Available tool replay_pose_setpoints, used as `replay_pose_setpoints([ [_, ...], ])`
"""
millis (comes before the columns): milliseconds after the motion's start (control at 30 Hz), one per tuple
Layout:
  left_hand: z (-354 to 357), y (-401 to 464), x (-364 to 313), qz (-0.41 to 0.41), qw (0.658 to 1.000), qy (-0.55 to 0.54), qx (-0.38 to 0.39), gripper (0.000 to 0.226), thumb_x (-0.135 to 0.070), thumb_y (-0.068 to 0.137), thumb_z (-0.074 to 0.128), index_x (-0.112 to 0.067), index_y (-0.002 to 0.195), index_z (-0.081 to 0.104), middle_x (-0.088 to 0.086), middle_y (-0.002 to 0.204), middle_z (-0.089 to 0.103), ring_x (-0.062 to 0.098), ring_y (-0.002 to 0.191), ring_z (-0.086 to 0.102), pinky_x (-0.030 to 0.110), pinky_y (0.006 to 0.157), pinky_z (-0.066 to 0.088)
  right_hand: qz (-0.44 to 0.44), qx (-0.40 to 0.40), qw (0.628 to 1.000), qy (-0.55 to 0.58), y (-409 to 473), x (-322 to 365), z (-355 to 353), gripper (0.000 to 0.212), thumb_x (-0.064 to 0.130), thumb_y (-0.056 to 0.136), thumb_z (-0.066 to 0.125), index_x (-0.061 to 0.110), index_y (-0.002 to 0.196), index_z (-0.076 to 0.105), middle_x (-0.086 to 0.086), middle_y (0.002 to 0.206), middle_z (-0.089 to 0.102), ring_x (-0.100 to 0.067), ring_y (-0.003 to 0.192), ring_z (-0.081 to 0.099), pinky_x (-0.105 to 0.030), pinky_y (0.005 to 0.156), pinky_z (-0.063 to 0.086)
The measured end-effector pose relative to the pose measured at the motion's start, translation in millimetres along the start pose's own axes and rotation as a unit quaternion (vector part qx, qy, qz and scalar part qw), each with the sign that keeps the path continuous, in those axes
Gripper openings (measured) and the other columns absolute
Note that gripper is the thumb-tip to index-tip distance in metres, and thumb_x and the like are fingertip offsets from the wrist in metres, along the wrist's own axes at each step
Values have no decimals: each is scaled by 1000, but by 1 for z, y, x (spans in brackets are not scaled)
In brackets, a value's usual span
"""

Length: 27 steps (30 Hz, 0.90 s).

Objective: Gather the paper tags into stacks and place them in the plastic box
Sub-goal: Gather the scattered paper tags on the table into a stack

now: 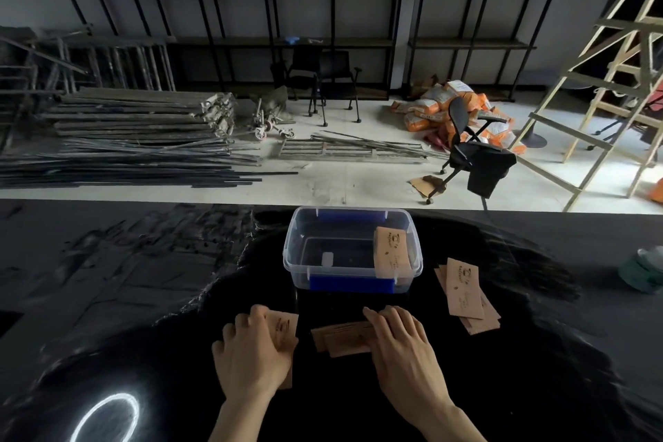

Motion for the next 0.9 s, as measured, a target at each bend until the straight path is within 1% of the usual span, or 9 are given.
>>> replay_pose_setpoints([
  [100, -3, 2, -5, 39, 994, -104, 14, 56, -39, 80, 77, -36, 127, 47, -8, 116, 59, 14, 97, 65, 32, 83, 53, -7, 0, 1000, 1, 2, 2, -2, 56, 29, 90, 70, 25, 141, 47, 2, 133, 60, -26, 132, 51, -44, 111, 47],
  [200, -14, 6, -19, 99, 974, -203, 11, 49, -15, 83, 78, -42, 117, 55, -17, 104, 64, 1, 81, 65, 28, 70, 57, -11, -5, 1000, 5, 1, 3, -4, 54, 31, 89, 74, 26, 137, 49, 3, 132, 61, -24, 132, 52, -42, 110, 48],
  [333, -23, 6, -61, 231, 947, -212, 62, 35, -15, 89, 75, -42, 107, 62, -21, 97, 73, -3, 87, 71, 25, 84, 60, -4, -15, 1000, 11, 3, 5, -4, 57, 29, 94, 67, 24, 147, 45, 0, 142, 57, -24, 139, 47, -40, 116, 38],
  [467, -9, -10, -97, 281, 926, -208, 144, 32, -11, 98, 61, -38, 113, 56, -15, 110, 74, -1, 100, 72, 26, 92, 61, 20, -34, 997, 68, 4, 8, -8, 74, 26, 100, 58, 21, 161, 18, 0, 164, 33, -20, 151, 27, -28, 120, 13],
  [533, 0, -19, -107, 283, 915, -229, 174, 29, -13, 101, 57, -38, 113, 49, -14, 117, 71, 1, 102, 72, 27, 91, 63, 1, -33, 998, 57, 4, 7, -4, 78, 29, 98, 60, 24, 161, 16, 3, 165, 32, -18, 152, 25, -31, 124, 15],
  [633, 2, -23, -103, 282, 913, -253, 151, 35, -15, 96, 63, -41, 110, 44, -17, 119, 64, -3, 104, 67, 22, 93, 60, -5, -1, 999, 33, 6, 3, -1, 76, 40, 98, 62, 28, 160, 19, 4, 161, 39, -20, 151, 28, -38, 124, 24],
  [767, 1, -19, -91, 307, 937, -105, 130, 56, -29, 87, 71, -39, 133, 41, -16, 136, 53, 4, 122, 56, 30, 109, 49, -12, 17, 1000, -11, 10, 3, -4, 69, 42, 96, 65, 27, 155, 33, 0, 155, 48, -25, 148, 35, -41, 122, 27],
  [833, 5, -18, -92, 311, 935, -9, 169, 65, -26, 93, 67, -33, 150, 37, -8, 150, 50, 14, 135, 51, 34, 116, 42, -7, 21, 1000, -8, 10, 4, -5, 68, 39, 99, 61, 27, 157, 28, 0, 158, 44, -26, 150, 31, -41, 123, 23],
  [900, 9, -19, -95, 306, 935, 23, 179, 65, -20, 97, 63, -30, 155, 35, -7, 154, 48, 16, 139, 49, 35, 118, 40, 7, -2, 999, 35, 7, 2, -8, 72, 35, 98, 60, 28, 158, 22, 1, 160, 40, -22, 150, 28, -38, 122, 23],
])
Point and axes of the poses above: each hand's wrist, its own y-axis towards the middle knuckle, its own z-axis out of the palm, x = y × z, the point moved 4 cm from there along y, towards the middle knuckle
